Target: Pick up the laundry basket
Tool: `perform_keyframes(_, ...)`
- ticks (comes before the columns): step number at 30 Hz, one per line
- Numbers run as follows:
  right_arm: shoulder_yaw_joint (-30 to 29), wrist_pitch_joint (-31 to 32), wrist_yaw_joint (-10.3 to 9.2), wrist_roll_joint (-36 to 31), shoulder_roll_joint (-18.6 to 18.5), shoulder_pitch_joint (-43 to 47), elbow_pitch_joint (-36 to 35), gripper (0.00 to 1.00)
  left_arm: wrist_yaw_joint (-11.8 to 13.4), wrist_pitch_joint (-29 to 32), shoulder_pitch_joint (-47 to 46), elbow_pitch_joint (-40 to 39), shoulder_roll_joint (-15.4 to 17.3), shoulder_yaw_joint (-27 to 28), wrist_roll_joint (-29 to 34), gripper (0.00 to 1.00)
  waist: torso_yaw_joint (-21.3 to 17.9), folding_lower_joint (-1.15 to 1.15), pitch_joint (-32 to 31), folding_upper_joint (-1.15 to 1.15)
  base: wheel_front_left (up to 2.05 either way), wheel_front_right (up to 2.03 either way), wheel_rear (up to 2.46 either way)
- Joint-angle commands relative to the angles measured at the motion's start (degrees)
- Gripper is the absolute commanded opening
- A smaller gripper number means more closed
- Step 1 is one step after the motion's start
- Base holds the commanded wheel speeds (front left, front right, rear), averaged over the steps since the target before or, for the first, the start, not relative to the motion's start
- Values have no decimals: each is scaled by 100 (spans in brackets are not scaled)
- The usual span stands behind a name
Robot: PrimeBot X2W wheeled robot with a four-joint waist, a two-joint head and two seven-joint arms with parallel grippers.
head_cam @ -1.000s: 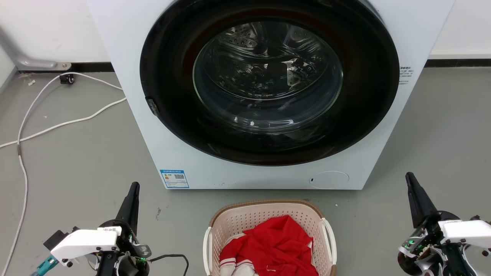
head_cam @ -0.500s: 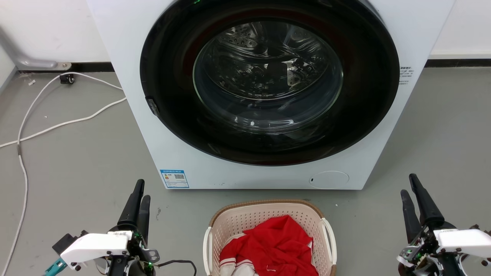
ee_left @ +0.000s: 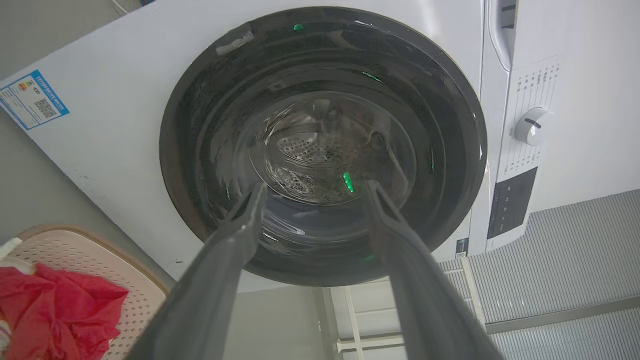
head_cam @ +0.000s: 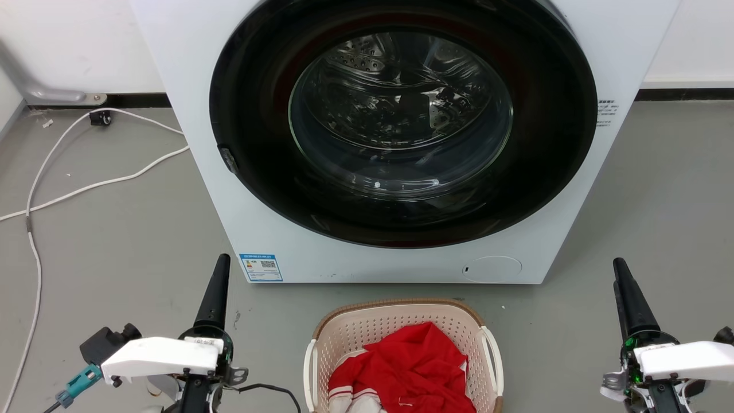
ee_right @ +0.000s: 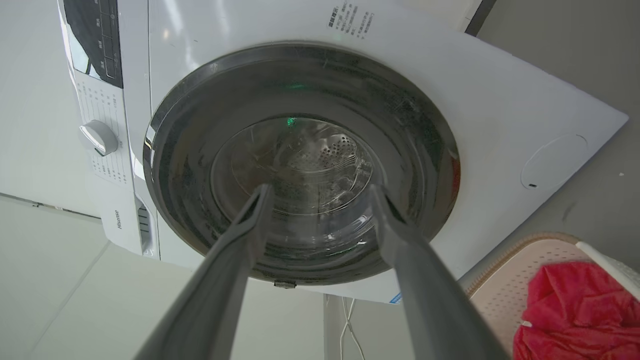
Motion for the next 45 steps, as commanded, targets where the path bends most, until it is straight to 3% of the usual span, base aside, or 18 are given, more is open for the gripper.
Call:
perform_keyframes(1, -9, -65, 1, -362, -5, -29, -162, 100, -10, -65, -70, -145, 27, -29, 283, 100, 1, 0, 0, 0, 0, 0, 0)
perform_keyframes(24, -63, -43, 1, -3180, 10, 217, -892, 100, 11, -531, 3, -312, 35, -278, 3148, 100, 40, 0, 22, 0, 0, 0, 0)
perform_keyframes(45, -113, 127, 1, -5061, 20, 458, -1390, 100, 73, -889, -41, -266, 172, -656, 5035, 100, 39, 0, 44, 0, 0, 0, 0)
